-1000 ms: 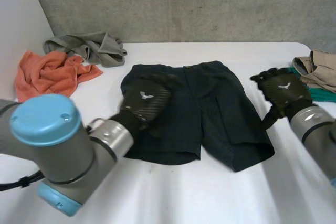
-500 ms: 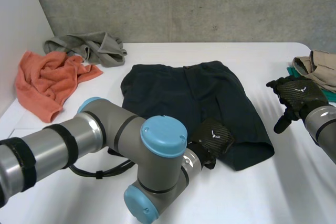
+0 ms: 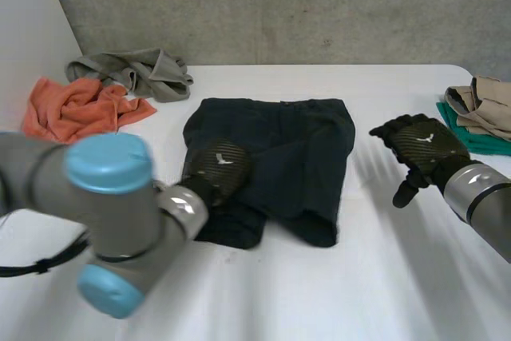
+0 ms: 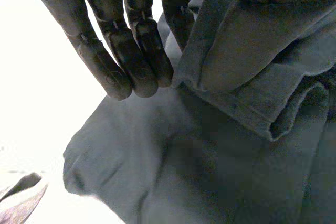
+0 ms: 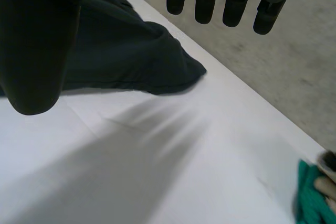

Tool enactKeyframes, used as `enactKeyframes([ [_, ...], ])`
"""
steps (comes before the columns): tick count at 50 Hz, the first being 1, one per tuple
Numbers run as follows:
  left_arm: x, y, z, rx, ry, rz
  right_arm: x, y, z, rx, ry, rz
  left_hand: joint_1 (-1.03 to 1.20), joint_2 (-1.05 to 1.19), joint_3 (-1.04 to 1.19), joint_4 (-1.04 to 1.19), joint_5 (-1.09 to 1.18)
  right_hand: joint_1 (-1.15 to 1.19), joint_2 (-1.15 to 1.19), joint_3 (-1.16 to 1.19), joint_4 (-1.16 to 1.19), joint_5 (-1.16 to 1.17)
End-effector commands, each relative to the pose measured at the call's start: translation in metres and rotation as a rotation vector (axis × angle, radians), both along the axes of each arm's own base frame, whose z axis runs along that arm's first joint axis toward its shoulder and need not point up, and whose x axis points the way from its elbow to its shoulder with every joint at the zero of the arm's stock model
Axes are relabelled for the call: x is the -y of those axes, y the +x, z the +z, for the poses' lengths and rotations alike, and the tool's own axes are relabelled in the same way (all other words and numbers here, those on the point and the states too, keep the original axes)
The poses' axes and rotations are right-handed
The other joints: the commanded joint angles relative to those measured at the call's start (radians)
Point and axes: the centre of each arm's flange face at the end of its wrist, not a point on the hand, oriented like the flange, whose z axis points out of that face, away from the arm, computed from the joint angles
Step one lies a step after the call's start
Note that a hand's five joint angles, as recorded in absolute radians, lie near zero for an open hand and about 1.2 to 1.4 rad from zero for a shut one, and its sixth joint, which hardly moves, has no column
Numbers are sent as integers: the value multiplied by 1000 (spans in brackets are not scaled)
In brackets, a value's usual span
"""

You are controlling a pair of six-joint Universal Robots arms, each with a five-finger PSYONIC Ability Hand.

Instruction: Fold the laundry.

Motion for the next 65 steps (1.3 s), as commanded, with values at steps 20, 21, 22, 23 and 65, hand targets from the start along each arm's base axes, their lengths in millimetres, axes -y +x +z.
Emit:
enactKeyframes([
  [20,20,73,39,-176,0,108,-1,40,-16,-94,-31,85,-889,-932,-924,-934,-907,-47,-32,-31,-29,-41],
  [21,12,70,43,-194,17,103,0,40,-16,-92,-32,83,-883,-926,-918,-928,-901,-47,-32,-31,-29,-41],
  [22,4,66,48,-211,35,92,0,39,-16,-92,-31,80,-871,-914,-906,-917,-890,-47,-32,-31,-29,-41],
  [23,-12,59,54,-236,74,75,1,38,-17,-92,-31,75,-819,-862,-854,-864,-837,-47,-32,-31,-29,-41],
  [65,-24,-4,70,-273,-32,229,67,57,-28,-43,-57,99,247,204,212,202,229,-47,-32,-31,-29,-41],
])
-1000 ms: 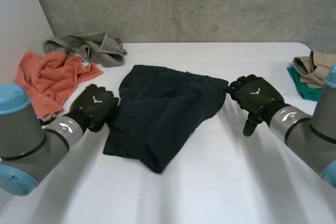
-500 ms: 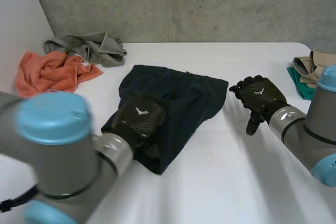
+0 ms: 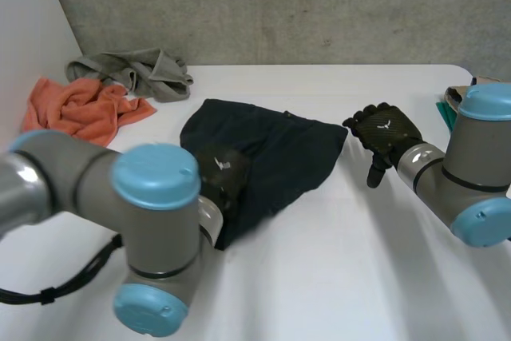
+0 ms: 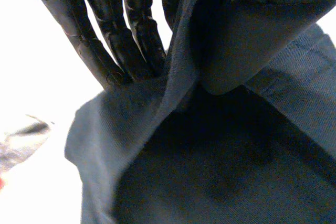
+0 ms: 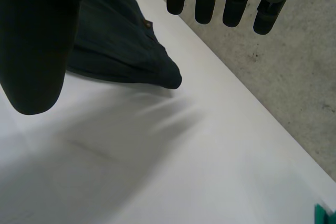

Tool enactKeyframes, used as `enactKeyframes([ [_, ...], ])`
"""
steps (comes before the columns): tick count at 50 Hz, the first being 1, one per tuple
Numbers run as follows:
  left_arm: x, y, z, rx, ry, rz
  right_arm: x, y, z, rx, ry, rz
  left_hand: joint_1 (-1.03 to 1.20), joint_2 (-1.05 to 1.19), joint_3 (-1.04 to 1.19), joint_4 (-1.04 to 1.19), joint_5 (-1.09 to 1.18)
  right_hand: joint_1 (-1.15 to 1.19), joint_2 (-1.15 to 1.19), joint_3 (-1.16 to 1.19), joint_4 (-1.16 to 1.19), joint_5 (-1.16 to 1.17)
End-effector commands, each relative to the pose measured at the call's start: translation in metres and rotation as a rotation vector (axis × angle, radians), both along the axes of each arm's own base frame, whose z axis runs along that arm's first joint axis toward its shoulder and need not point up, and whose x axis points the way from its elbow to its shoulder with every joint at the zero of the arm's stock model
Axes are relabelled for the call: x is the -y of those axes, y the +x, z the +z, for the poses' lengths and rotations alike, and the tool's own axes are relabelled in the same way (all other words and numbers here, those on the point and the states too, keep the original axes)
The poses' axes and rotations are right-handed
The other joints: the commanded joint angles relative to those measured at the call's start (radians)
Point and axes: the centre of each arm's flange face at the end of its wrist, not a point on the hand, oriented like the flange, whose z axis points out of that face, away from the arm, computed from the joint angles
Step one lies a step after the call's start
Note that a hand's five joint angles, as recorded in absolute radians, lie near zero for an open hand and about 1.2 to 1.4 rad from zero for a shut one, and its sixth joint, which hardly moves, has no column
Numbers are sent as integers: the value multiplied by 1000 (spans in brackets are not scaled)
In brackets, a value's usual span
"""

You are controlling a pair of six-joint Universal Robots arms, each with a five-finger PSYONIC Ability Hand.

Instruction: Fold the laundry.

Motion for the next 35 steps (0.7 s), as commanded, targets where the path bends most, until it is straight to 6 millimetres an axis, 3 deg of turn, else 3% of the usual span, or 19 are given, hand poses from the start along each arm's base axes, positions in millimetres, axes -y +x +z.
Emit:
enactKeyframes([
  [1,-8,15,68,-134,-136,-20,16,11,-2,65,25,70,242,215,220,207,223,-47,-33,-31,-29,-41],
  [4,-10,19,81,-153,-149,-41,18,19,-8,99,61,114,242,215,220,207,223,-47,-33,-31,-29,-41],
  [9,-10,27,95,-163,-151,-48,15,40,-34,122,143,183,242,215,220,207,223,-47,-33,-31,-29,-41],
  [18,-15,37,106,-200,-117,-29,31,67,-54,195,70,88,242,215,220,207,223,-35,-22,-19,-17,-30],
  [22,-22,39,111,-229,-101,-34,33,77,-58,224,9,60,242,215,220,207,223,214,227,229,231,219],
  [23,-24,40,112,-236,-96,-32,35,79,-57,230,-17,53,242,215,220,207,223,552,565,567,570,557],
  [24,-25,41,112,-237,-97,-32,36,79,-57,233,-27,48,242,215,220,207,223,750,763,766,768,755],
  [26,-25,43,113,-239,-103,-29,38,80,-52,239,-56,38,242,215,220,207,223,1173,1187,1189,1191,1179],
  [29,-23,46,114,-239,-108,-17,37,77,-44,228,-65,23,242,215,220,207,223,1175,1188,1191,1193,1180],
  [31,-14,53,116,-242,-112,15,34,68,-25,206,-78,1,242,215,220,207,223,1175,1188,1191,1193,1180],
  [33,-6,59,118,-246,-118,43,37,54,0,193,-114,-22,242,215,220,207,223,1175,1188,1191,1193,1180],
  [35,5,68,122,-255,-130,79,38,27,51,159,-200,-47,242,215,220,207,223,1175,1188,1191,1193,1180],
])
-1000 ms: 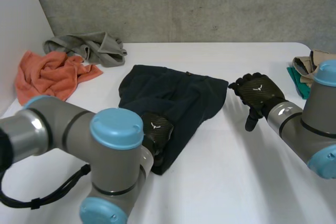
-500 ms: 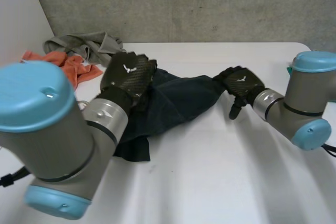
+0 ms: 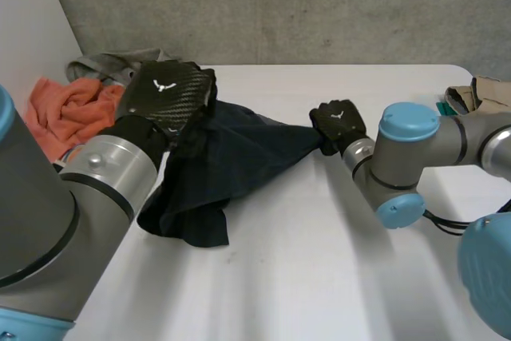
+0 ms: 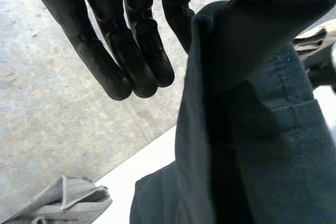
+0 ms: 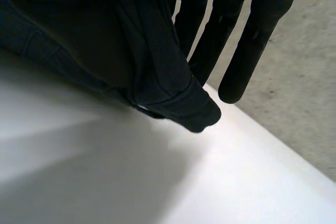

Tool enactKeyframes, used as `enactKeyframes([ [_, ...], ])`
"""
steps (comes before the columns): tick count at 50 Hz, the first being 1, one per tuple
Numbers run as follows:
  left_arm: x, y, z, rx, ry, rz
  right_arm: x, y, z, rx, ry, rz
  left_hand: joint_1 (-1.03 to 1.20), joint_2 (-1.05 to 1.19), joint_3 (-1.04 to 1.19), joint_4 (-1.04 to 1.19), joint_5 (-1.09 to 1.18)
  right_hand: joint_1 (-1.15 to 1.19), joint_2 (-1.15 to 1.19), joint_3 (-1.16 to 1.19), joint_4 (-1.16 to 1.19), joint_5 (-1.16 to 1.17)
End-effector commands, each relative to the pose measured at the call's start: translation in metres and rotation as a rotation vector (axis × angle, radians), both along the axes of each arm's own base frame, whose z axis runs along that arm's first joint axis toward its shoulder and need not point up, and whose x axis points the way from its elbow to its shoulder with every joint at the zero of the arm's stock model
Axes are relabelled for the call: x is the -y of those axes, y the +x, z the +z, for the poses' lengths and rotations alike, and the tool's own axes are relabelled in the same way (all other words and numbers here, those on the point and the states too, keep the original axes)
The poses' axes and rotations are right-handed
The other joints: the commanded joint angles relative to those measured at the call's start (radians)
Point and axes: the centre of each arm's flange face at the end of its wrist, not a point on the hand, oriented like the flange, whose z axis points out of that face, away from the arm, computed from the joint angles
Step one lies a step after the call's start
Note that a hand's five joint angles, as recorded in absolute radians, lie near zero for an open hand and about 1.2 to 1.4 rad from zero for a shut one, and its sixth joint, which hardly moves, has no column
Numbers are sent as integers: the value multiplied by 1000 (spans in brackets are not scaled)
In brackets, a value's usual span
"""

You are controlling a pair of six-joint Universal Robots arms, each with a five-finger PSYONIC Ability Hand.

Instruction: Fold the laundry.

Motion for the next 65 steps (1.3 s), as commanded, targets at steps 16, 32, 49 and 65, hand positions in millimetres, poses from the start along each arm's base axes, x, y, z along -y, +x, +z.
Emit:
enactKeyframes([
  [16,64,42,9,-118,87,121,-89,-109,232,-225,-112,15,242,205,212,201,212,268,221,227,206,243],
  [32,186,4,11,-182,-74,170,-23,-54,160,-282,-157,-42,242,205,212,201,212,268,221,227,206,243],
  [49,186,13,137,-498,-550,50,2,-48,257,268,-728,-104,242,205,212,201,212,268,221,227,206,243],
  [65,131,35,-99,-212,115,59,-52,-60,42,-100,-49,-16,242,205,212,201,212,268,221,227,206,243],
])
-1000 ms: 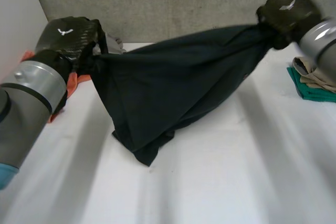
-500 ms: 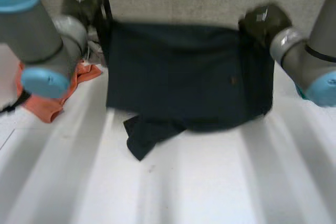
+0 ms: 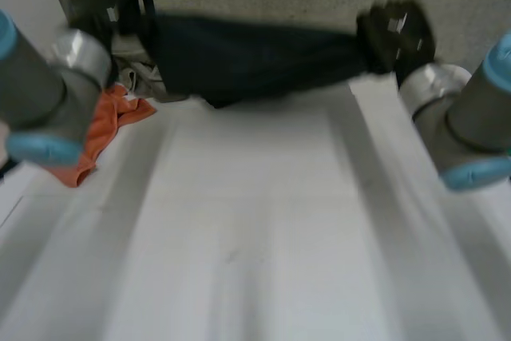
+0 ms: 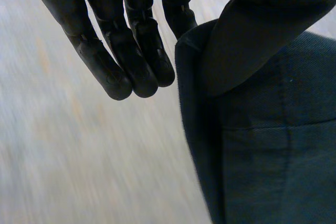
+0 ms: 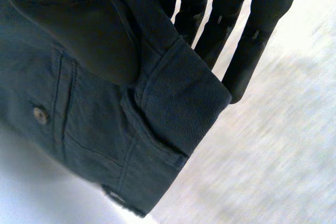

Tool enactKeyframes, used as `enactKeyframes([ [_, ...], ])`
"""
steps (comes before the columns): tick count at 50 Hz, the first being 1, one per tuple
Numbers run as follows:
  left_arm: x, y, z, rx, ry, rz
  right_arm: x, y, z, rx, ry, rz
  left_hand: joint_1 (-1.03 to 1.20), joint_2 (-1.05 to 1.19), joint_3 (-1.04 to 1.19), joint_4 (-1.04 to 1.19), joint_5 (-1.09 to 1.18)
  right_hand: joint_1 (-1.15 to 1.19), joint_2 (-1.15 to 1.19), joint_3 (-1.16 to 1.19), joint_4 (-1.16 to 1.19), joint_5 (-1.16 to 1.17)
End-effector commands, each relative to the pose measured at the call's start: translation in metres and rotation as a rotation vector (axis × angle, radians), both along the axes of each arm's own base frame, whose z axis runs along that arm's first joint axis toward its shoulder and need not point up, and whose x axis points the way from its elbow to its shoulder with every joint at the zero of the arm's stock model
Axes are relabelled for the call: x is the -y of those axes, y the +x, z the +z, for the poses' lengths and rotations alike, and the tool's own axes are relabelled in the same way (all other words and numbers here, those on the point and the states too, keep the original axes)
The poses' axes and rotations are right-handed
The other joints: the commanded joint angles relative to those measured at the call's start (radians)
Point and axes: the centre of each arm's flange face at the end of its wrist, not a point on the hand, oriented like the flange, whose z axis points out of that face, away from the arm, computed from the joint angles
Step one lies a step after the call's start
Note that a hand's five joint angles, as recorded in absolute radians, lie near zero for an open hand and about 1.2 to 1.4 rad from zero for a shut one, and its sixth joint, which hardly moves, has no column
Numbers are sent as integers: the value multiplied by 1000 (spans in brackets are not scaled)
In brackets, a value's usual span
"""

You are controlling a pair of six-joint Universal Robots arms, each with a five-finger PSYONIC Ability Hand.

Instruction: Fold the laundry.

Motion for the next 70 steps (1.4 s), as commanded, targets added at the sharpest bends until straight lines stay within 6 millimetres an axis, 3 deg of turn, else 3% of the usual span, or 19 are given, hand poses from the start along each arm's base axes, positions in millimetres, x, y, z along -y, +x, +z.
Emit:
enactKeyframes([
  [1,-42,6,-106,119,290,-76,-34,-11,-89,-186,257,7,242,198,208,197,212,268,218,207,198,217],
  [4,-57,8,-128,163,356,-104,-47,-15,-105,-258,322,10,242,198,208,197,212,268,218,207,198,217],
  [7,-64,10,-134,200,369,-117,-54,-18,-108,-290,361,15,242,198,208,197,212,268,218,207,198,217],
  [10,-71,14,-135,265,370,-120,-61,-24,-104,-306,396,6,-73,-118,-108,-119,-104,-429,-479,-490,-499,-480],
  [15,-93,22,-122,402,378,-126,-68,-37,-87,-318,463,-22,-657,-701,-691,-702,-688,-604,-654,-665,-674,-655],
  [25,-137,29,-90,599,369,-85,-81,-45,-60,-344,468,-5,-847,-891,-881,-892,-877,-610,-661,-671,-680,-661],
  [29,-153,25,-89,598,387,-82,-84,-43,-62,-393,434,32,-738,-782,-772,-783,-769,-610,-661,-671,-680,-661],
  [33,-157,16,-105,610,418,-101,-81,-38,-73,-458,382,85,-659,-703,-693,-704,-690,-602,-652,-663,-671,-653],
  [37,-144,8,-132,638,467,-94,-73,-32,-94,-534,332,146,-641,-685,-675,-686,-672,-534,-584,-595,-604,-585],
  [46,-118,0,-155,647,480,-75,-54,-25,-115,-535,283,149,-656,-700,-690,-701,-687,-364,-414,-425,-433,-415],
  [51,-107,-5,-166,670,473,-72,-45,-22,-124,-525,269,138,-524,-568,-559,-570,-555,-200,-250,-261,-269,-251],
  [54,-104,-7,-168,684,452,-73,-39,-20,-126,-504,264,126,-392,-436,-426,-437,-423,79,28,18,9,28],
  [55,-101,-8,-170,692,427,-70,-38,-20,-127,-491,270,123,-272,-316,-306,-318,-303,266,216,205,196,215],
  [58,-95,-10,-172,705,375,-62,-37,-20,-127,-475,279,116,-87,-131,-121,-132,-118,268,218,207,198,217],
  [61,-88,-13,-175,728,301,-48,-37,-22,-125,-457,301,105,241,197,207,196,211,268,218,207,198,217],
  [65,-83,-13,-170,749,233,-28,-44,-23,-119,-446,334,108,242,198,208,197,212,268,218,207,198,217],
  [70,-94,-10,-149,743,198,-26,-53,-24,-108,-452,356,108,242,198,208,197,212,268,218,207,198,217],
])
